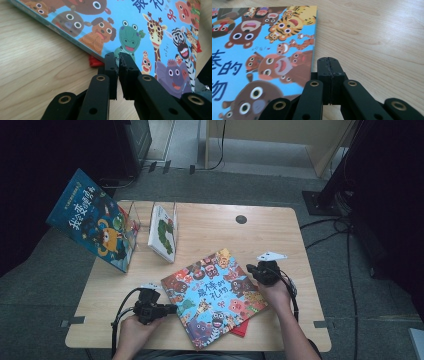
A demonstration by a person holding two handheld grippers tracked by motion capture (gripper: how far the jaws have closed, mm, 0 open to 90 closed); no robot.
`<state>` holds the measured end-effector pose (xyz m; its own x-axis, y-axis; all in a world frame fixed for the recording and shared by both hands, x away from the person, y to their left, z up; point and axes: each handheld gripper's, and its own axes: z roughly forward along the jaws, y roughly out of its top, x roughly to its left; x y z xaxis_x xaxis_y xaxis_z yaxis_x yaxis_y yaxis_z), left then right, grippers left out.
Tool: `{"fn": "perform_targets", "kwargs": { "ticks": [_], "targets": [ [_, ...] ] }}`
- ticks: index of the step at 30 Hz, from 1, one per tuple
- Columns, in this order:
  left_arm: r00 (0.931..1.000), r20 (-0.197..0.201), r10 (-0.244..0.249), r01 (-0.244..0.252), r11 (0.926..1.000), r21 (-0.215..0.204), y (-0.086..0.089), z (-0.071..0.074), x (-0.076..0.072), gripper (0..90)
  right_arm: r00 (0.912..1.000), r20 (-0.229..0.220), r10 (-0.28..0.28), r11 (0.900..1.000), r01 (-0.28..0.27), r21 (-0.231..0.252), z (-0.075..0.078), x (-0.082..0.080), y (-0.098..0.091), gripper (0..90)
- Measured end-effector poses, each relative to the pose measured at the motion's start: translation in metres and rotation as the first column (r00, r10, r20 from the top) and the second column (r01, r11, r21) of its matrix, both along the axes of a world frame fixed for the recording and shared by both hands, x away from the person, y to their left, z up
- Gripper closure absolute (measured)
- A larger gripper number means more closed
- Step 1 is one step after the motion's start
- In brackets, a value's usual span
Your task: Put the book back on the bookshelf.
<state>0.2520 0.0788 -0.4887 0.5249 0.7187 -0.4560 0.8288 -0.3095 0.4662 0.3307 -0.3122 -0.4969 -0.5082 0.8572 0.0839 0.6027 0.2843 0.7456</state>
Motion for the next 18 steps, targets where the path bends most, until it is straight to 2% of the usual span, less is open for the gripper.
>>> {"fn": "perform_targets", "kwargs": {
  "ticks": [8,18],
  "targets": [
    [0.9992,-0.001,-0.040,0.040,0.9989,-0.022,-0.019,-0.002,0.005,85.8,0.9995,0.007,-0.032,0.9995,0.032,0.006,0.000,-0.015,-0.016,89.8],
    [0.9969,0.018,-0.076,0.077,0.9967,-0.026,-0.037,-0.003,0.017,86.1,0.9977,0.007,-0.068,0.9976,0.068,0.009,-0.002,-0.034,-0.034,89.8]
  ]
}}
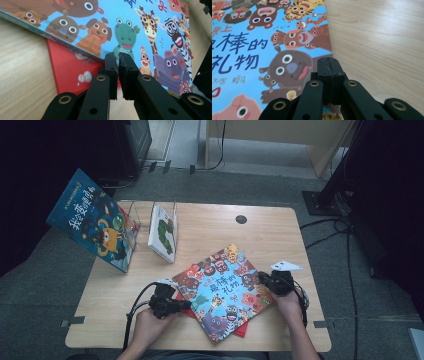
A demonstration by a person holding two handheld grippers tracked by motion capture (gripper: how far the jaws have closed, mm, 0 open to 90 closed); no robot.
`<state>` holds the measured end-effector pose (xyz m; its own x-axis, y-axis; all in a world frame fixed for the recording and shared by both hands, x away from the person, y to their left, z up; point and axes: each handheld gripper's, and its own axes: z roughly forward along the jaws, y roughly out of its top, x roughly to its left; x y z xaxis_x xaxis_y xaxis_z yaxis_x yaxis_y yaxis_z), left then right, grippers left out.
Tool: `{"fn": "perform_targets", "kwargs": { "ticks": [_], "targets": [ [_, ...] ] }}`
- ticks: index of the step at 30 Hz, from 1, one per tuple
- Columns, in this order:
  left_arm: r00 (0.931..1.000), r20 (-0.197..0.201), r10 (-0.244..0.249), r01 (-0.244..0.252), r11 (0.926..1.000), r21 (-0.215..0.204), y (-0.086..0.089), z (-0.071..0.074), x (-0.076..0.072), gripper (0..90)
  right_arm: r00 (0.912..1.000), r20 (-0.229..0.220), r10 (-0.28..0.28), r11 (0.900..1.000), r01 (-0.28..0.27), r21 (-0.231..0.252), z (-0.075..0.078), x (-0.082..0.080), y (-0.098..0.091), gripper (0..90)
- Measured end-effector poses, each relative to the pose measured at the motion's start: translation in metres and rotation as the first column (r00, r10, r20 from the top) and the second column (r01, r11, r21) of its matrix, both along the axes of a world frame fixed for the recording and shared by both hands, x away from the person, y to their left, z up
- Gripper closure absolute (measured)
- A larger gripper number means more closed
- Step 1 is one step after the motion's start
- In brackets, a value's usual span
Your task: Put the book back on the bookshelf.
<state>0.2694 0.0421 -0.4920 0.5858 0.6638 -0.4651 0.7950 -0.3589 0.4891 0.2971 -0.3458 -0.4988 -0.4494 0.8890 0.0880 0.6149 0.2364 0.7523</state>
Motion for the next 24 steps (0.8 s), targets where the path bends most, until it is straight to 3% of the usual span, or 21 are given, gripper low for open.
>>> {"fn": "perform_targets", "kwargs": {
  "ticks": [8,24],
  "targets": [
    [0.9999,-0.001,-0.017,0.017,0.9999,0.004,0.002,0.006,0.010,84.9,0.9997,0.001,-0.025,0.9997,0.025,0.007,-0.001,-0.014,-0.012,89.7],
    [0.9983,0.044,0.038,-0.039,0.9989,0.026,0.027,0.022,0.047,83.4,0.9989,-0.008,-0.047,0.9989,0.047,0.002,0.000,-0.053,-0.028,89.6]
  ]
}}
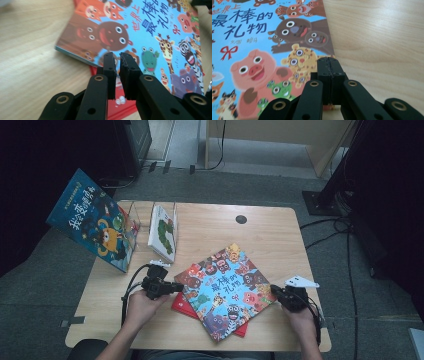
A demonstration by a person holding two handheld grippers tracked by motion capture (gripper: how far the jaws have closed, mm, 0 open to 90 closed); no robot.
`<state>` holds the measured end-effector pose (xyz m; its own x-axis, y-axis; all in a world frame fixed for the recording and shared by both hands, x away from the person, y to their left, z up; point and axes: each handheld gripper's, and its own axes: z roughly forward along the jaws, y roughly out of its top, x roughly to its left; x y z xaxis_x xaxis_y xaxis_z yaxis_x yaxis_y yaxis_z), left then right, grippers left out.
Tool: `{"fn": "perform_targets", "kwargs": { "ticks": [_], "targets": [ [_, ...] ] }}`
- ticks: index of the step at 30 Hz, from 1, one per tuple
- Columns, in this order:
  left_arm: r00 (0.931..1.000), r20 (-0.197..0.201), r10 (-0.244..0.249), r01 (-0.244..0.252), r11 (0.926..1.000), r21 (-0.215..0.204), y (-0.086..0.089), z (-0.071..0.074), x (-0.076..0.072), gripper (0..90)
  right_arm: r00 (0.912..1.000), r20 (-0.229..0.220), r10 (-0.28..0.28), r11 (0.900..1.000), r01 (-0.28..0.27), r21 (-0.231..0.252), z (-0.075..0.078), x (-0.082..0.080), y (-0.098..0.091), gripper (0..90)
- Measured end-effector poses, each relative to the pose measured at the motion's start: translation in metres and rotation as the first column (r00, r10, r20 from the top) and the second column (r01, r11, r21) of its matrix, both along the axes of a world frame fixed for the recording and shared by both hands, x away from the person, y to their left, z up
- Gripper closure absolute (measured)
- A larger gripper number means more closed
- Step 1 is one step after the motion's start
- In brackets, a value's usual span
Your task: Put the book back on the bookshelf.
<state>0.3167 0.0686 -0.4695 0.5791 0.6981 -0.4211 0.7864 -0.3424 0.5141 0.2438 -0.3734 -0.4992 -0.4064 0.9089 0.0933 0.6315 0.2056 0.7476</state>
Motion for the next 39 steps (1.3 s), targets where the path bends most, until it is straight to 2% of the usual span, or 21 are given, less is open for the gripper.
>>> {"fn": "perform_targets", "kwargs": {
  "ticks": [1,5,8,15,17,28,34,36,39],
  "targets": [
    [1.0000,-0.005,0.007,-0.007,1.0000,-0.006,0.003,-0.001,0.004,83.3,1.0000,0.005,-0.003,1.0000,0.003,0.006,-0.001,-0.006,-0.003,89.5],
    [0.9997,-0.017,0.019,-0.019,0.9998,-0.003,0.005,-0.003,0.009,83.1,1.0000,0.001,-0.006,1.0000,0.006,-0.001,0.000,-0.014,-0.006,89.6],
    [0.9997,0.019,0.018,-0.018,0.9996,0.024,0.005,-0.002,0.012,82.6,0.9999,-0.003,-0.014,0.9999,0.014,0.009,-0.001,-0.020,-0.009,89.6],
    [0.9991,0.021,0.037,-0.037,0.9993,0.011,0.014,-0.002,0.022,82.4,0.9997,-0.008,-0.025,0.9996,0.025,0.015,-0.001,-0.025,-0.013,89.6],
    [0.9991,0.010,0.040,-0.040,0.9992,-0.002,0.015,-0.003,0.024,81.8,0.9995,-0.023,-0.021,0.9997,0.020,-0.010,-0.002,-0.026,-0.013,89.7],
    [0.9988,0.006,0.048,-0.048,0.9988,0.002,0.017,-0.006,0.027,79.9,0.9995,-0.028,-0.016,0.9999,0.016,0.007,-0.003,-0.024,-0.016,89.3],
    [0.9976,0.000,0.070,-0.070,0.9975,0.004,0.019,-0.010,0.032,79.5,0.9994,-0.031,-0.015,0.9998,0.015,0.012,-0.006,-0.015,-0.019,90.0],
    [0.9977,0.005,0.068,-0.068,0.9973,0.027,0.019,-0.010,0.035,79.5,0.9994,-0.031,-0.013,0.9997,0.013,0.018,-0.007,-0.011,-0.020,90.0],
    [0.9965,0.008,0.083,-0.083,0.9962,0.025,0.020,-0.012,0.038,79.4,0.9993,-0.033,-0.015,0.9996,0.015,0.024,-0.007,-0.007,-0.020,90.0]
  ]
}}
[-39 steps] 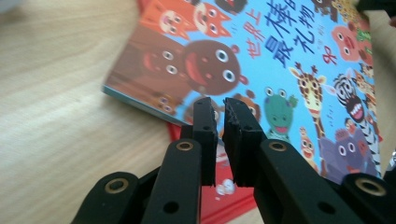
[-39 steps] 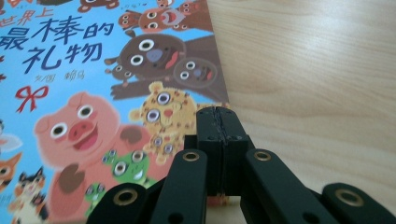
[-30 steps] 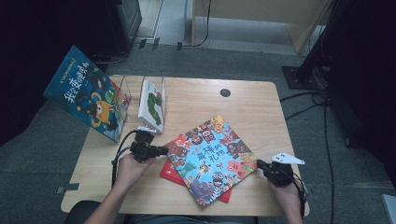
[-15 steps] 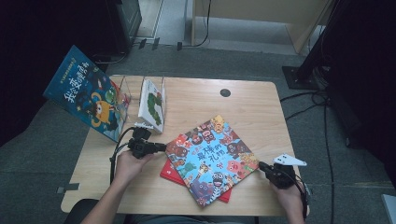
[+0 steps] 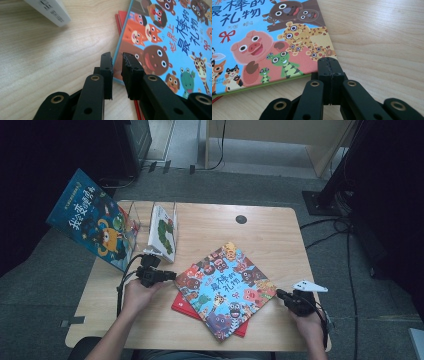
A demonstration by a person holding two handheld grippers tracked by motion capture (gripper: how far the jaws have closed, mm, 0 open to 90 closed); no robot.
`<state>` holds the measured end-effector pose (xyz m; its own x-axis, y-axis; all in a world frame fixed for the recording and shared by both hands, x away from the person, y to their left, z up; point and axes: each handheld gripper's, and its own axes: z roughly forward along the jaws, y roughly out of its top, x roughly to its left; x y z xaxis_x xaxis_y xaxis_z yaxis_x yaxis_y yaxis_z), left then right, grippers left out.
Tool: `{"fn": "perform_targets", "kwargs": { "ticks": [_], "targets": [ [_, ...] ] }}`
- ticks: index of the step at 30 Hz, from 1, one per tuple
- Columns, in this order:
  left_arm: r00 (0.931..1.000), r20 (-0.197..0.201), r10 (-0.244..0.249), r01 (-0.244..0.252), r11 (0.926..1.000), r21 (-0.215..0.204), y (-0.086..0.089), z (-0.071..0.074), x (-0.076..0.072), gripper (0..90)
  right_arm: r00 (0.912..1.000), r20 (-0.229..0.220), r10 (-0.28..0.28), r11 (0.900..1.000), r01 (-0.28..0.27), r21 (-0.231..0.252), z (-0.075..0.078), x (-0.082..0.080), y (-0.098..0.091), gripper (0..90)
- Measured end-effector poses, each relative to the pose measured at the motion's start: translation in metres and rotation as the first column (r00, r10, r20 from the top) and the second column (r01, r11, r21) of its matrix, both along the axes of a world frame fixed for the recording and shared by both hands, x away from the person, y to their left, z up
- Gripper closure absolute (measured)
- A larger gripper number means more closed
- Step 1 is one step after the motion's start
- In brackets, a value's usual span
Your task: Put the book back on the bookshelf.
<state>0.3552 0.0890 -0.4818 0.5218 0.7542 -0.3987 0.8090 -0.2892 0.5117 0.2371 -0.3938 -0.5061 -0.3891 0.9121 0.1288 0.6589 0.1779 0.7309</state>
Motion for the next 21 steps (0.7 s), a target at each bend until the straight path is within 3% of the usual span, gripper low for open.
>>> {"fn": "perform_targets", "kwargs": {
  "ticks": [9,21],
  "targets": [
    [0.9988,-0.043,-0.022,0.021,0.9992,-0.035,0.000,-0.006,0.000,78.7,1.0000,0.002,0.005,0.9999,-0.005,0.010,-0.001,0.013,0.002,90.0],
    [0.9979,-0.060,-0.024,0.023,0.9997,-0.011,0.006,-0.004,-0.021,78.1,0.9993,0.001,0.037,0.9992,-0.037,0.015,-0.001,0.032,0.012,90.0]
  ]
}}
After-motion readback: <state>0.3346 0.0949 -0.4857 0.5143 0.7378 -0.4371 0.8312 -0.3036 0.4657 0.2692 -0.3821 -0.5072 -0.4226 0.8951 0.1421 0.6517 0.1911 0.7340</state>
